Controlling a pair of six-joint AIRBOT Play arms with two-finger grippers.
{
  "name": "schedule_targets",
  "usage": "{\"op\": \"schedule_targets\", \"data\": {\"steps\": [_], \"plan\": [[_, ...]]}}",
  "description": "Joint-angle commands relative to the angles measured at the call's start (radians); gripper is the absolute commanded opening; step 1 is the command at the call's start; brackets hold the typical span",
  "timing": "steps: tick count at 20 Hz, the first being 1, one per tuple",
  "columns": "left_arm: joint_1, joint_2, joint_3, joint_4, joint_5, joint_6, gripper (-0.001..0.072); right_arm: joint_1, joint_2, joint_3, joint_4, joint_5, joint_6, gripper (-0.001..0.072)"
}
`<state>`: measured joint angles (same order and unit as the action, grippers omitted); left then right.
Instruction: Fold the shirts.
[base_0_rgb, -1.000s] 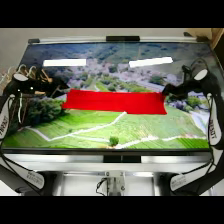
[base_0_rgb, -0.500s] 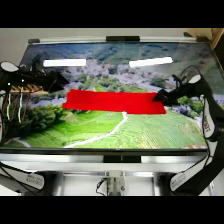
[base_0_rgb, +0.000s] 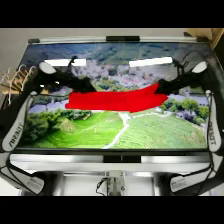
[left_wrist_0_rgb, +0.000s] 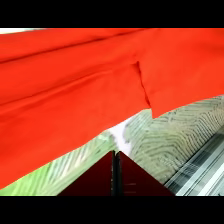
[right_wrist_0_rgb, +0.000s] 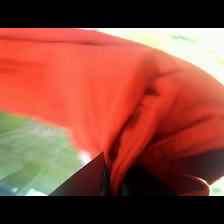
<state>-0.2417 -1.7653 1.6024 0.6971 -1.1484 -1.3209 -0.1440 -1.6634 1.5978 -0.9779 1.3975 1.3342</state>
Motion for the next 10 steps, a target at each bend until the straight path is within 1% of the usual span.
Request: {"op": "schedule_targets", "data": {"steps": [1,3,5,8,10], "plan": [[-0.18,-0.074,0.0,-0.104,0.142,0.0,0.0034,0.005,0.18,0.005,0.0,0.167,0.054,0.0071],[-0.244,-0.097,0.0,-0.126,0.229,-0.002,0.0034,0.003,0.28,0.005,-0.008,0.242,0.085,0.0071],[-0.296,-0.122,0.0,-0.14,0.283,-0.051,0.0033,0.003,0.372,0.005,-0.03,0.288,0.117,0.0071],[-0.375,-0.17,0.002,-0.278,0.375,-0.047,0.0033,0.003,0.471,0.005,-0.035,0.343,0.147,0.0071],[-0.435,-0.21,0.013,-0.388,0.389,-0.023,0.0033,0.003,0.511,0.005,-0.046,0.351,0.159,0.0071]]}}
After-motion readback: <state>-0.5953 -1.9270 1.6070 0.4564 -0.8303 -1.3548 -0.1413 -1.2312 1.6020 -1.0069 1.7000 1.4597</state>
